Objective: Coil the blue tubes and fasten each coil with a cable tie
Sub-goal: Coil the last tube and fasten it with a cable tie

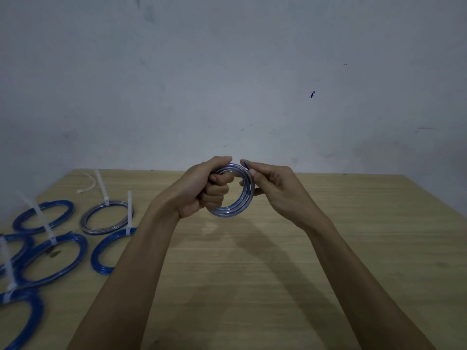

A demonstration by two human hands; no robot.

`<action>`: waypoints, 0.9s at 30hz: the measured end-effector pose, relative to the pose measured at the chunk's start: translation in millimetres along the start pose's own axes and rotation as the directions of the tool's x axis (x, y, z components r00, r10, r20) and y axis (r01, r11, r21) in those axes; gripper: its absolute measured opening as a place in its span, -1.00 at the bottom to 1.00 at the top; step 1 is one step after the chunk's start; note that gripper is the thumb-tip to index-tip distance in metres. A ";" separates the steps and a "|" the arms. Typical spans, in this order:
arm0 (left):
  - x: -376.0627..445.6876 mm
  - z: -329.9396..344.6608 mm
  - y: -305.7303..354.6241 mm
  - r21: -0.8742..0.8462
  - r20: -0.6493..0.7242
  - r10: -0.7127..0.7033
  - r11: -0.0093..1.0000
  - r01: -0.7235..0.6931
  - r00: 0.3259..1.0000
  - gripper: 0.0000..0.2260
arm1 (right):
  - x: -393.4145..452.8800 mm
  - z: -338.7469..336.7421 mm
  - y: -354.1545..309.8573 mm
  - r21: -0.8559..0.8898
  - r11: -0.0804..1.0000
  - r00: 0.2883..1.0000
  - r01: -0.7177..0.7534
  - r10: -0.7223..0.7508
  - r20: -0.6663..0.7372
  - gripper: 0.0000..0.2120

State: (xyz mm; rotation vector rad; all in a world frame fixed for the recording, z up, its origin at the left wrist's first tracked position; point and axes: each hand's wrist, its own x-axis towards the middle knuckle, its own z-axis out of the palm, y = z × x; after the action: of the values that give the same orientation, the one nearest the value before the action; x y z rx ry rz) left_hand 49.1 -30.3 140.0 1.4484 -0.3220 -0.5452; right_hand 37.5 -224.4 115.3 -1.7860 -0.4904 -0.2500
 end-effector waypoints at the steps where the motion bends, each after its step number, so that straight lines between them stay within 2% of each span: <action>1: -0.6 -1.1 0.1 0.005 0.004 -0.002 1.000 0.002 1.000 -0.52 | -0.2 0.6 -0.9 -0.003 1.000 1.000 0.002 -0.002 0.024 -0.69; 5: -0.3 -3.5 -2.1 0.038 -0.023 0.002 0.999 -0.001 1.000 -0.51 | -1.9 -0.3 -2.3 0.054 0.998 0.993 -0.035 0.028 0.117 -0.68; 7: 0.2 -4.7 -2.9 0.057 -0.046 0.011 0.998 -0.009 0.999 -0.51 | -2.6 -0.4 -1.6 0.027 0.999 0.986 -0.030 0.026 0.164 -0.67; 11: 1.7 -5.5 -4.3 0.059 -0.060 0.017 0.998 -0.013 0.998 -0.52 | -1.9 2.6 3.5 -0.069 0.997 0.988 0.039 -0.028 0.154 -0.69; 14: 4.7 -7.4 -6.8 0.127 -0.102 0.044 0.991 -0.031 0.994 -0.56 | -0.8 3.6 10.3 -0.126 0.991 0.989 0.052 -0.034 0.141 -0.72; 19: 17.9 -4.5 -18.2 0.226 -0.235 0.132 0.971 -0.078 0.963 -0.59 | 0.5 9.3 19.8 -0.186 0.982 0.999 0.040 -0.038 0.015 -0.78; 20: 23.2 -4.4 -21.3 0.202 -0.270 0.138 0.976 -0.084 0.953 -0.62 | 0.7 10.6 22.3 -0.192 0.981 0.999 0.030 -0.033 -0.011 -0.78; 22: 32.1 -4.1 -24.3 0.050 -0.320 0.123 0.992 -0.113 0.939 -0.69 | 1.3 12.1 27.0 -0.178 0.984 0.998 0.003 -0.014 -0.059 -0.77; 24: 36.1 -5.0 -26.0 -0.097 -0.341 0.159 0.974 -0.203 0.926 -0.76 | 2.0 11.1 30.3 -0.105 0.994 0.992 -0.030 0.017 -0.123 -0.76; 27: 36.5 -0.8 -33.8 -0.053 -0.348 0.309 0.936 -0.347 0.885 -0.77 | 2.4 9.0 31.4 0.040 0.998 0.974 -0.054 0.062 -0.216 -0.77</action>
State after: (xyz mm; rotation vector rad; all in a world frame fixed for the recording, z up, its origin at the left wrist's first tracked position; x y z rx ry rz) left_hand 74.9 -50.2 102.4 1.3115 -0.2533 -0.0354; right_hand 53.1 -221.8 86.6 -1.7134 -0.2839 -0.3897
